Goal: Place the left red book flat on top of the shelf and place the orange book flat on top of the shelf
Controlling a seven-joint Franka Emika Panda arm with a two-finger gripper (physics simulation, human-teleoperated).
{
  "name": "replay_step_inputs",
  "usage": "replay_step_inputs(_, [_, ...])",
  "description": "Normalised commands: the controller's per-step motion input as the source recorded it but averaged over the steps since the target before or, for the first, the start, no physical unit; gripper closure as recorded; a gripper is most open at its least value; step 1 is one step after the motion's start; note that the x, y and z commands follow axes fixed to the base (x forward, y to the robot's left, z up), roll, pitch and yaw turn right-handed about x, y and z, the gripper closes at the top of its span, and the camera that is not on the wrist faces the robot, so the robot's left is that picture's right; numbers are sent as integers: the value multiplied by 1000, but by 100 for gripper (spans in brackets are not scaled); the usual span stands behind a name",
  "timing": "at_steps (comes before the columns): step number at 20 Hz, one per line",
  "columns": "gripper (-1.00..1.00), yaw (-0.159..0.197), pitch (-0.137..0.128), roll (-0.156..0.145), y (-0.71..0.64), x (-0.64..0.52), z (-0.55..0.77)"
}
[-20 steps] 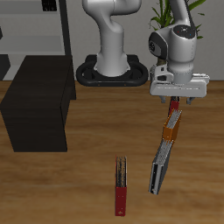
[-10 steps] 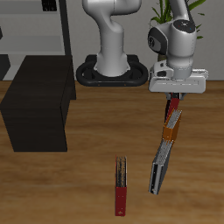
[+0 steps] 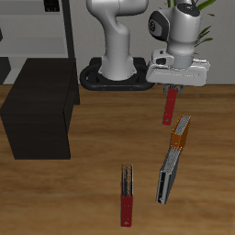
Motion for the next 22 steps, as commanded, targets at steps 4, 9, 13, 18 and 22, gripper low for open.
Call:
replay_step_inputs(4, [100,18,-16,-106,-415,15,423])
replay_step_inputs(9, [100,3,-9,-155,-426,-64,538])
replay_step_inputs(13, [100,35,-20,-62,-104,-68,243])
replay_step_inputs(18, [100,18,-27,-136,-128,-225,492])
replay_step_inputs(22, [100,-21,27,-104,-77,-92,258])
